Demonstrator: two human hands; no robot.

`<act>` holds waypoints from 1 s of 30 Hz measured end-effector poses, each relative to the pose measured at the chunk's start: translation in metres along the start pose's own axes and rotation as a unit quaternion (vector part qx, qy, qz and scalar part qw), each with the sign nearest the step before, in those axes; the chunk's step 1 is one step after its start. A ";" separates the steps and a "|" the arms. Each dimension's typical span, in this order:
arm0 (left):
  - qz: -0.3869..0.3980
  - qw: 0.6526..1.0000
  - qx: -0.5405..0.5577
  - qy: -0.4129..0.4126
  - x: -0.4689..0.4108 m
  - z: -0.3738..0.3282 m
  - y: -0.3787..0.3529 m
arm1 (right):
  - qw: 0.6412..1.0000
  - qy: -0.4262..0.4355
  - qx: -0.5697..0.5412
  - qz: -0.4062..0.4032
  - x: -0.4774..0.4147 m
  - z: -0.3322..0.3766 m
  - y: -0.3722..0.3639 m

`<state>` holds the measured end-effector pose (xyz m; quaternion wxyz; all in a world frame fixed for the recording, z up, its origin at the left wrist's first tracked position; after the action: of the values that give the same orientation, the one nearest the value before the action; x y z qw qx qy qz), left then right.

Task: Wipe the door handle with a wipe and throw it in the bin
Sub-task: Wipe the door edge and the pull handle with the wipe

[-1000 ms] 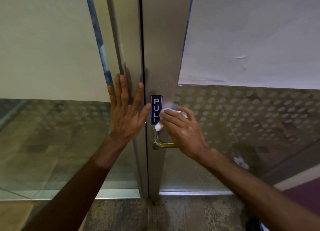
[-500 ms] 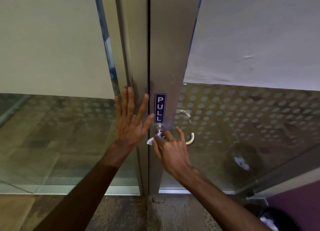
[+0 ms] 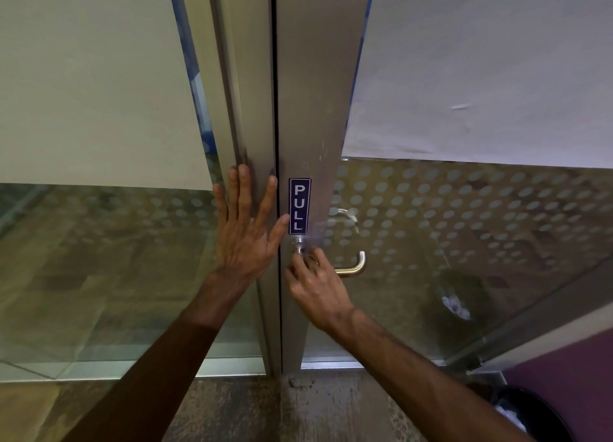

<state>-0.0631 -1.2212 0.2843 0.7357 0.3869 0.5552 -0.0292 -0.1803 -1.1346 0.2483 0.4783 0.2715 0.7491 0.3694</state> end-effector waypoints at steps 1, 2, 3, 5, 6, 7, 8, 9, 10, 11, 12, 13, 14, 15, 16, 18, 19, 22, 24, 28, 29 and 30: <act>0.000 1.000 0.002 -0.001 0.000 -0.001 0.001 | 0.999 0.032 0.000 -0.020 0.006 -0.002 0.001; 0.001 1.000 0.004 -0.002 -0.001 -0.001 0.003 | 0.997 0.061 0.002 -0.039 0.013 -0.005 0.002; 0.003 1.000 0.005 -0.003 -0.001 -0.002 0.003 | 0.995 0.086 0.008 -0.053 0.019 -0.009 0.003; 0.006 1.000 0.007 -0.003 -0.002 -0.002 0.003 | 0.990 0.124 0.016 -0.072 0.031 -0.019 0.003; 0.006 1.000 0.007 -0.003 -0.002 -0.001 0.002 | 0.988 0.137 0.009 -0.075 0.035 -0.025 0.003; 0.004 1.000 0.008 -0.003 -0.002 -0.001 0.000 | 0.986 0.149 -0.001 -0.078 0.040 -0.030 0.004; 0.001 1.000 0.007 -0.003 -0.001 0.000 -0.002 | 0.983 0.161 -0.013 -0.081 0.044 -0.036 0.005; -0.002 1.000 0.007 -0.004 -0.001 0.001 -0.004 | 0.981 0.170 -0.020 -0.087 0.048 -0.043 0.006; -0.004 1.000 0.006 -0.004 0.000 0.002 -0.007 | 0.980 0.175 -0.025 -0.092 0.051 -0.050 0.007; -0.006 1.000 0.004 -0.004 0.002 0.003 -0.009 | 0.979 0.177 -0.027 -0.094 0.054 -0.057 0.008; -0.007 1.000 0.002 -0.003 0.003 0.004 -0.012 | 0.979 0.180 -0.029 -0.093 0.057 -0.064 0.009; -0.008 1.000 -0.001 -0.003 0.005 0.006 -0.014 | 0.979 0.181 -0.032 -0.092 0.059 -0.070 0.010; -0.007 1.000 -0.002 -0.002 0.007 0.008 -0.016 | 0.979 0.180 -0.033 -0.092 0.061 -0.075 0.011; -0.006 1.000 -0.004 -0.001 0.008 0.009 -0.018 | 0.979 0.178 -0.034 -0.092 0.063 -0.079 0.012; -0.005 1.000 -0.005 0.001 0.009 0.011 -0.019 | 0.980 0.175 -0.037 -0.091 0.064 -0.083 0.013; -0.003 1.000 -0.009 0.005 0.010 0.013 -0.020 | 0.981 0.163 -0.050 -0.089 0.064 -0.090 0.016; -0.002 1.000 -0.011 0.004 0.010 0.013 -0.020 | 0.982 0.155 -0.060 -0.087 0.064 -0.092 0.017; 0.003 1.000 -0.015 0.001 0.009 0.009 -0.015 | 0.984 0.131 -0.091 -0.084 0.064 -0.090 0.015; 0.004 1.000 -0.016 0.001 0.006 0.006 -0.010 | 0.984 0.125 -0.097 -0.082 0.061 -0.085 0.015; 0.005 1.000 -0.022 0.005 0.002 0.001 -0.005 | 0.982 0.131 -0.103 -0.085 0.044 -0.061 0.011; 0.003 1.000 -0.025 0.004 0.002 0.000 -0.004 | 0.983 0.127 -0.102 -0.088 0.038 -0.052 0.009; 0.000 1.000 -0.026 0.003 0.001 -0.001 -0.003 | 0.984 0.120 -0.093 -0.090 0.032 -0.041 0.007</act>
<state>-0.0647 -1.2221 0.2816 0.7441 0.3675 0.5578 -0.0133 -0.2306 -1.1182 0.2489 0.4394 0.1113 0.7846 0.4230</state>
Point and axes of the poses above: each hand's wrist, its own x-axis away from the middle knuckle, its own y-axis out of the back of the hand, z = x × y, the point moved 5 cm from there along -x, towards the middle knuckle, and after that the axes turned 8 degrees about -y, right-handed, at the moved point
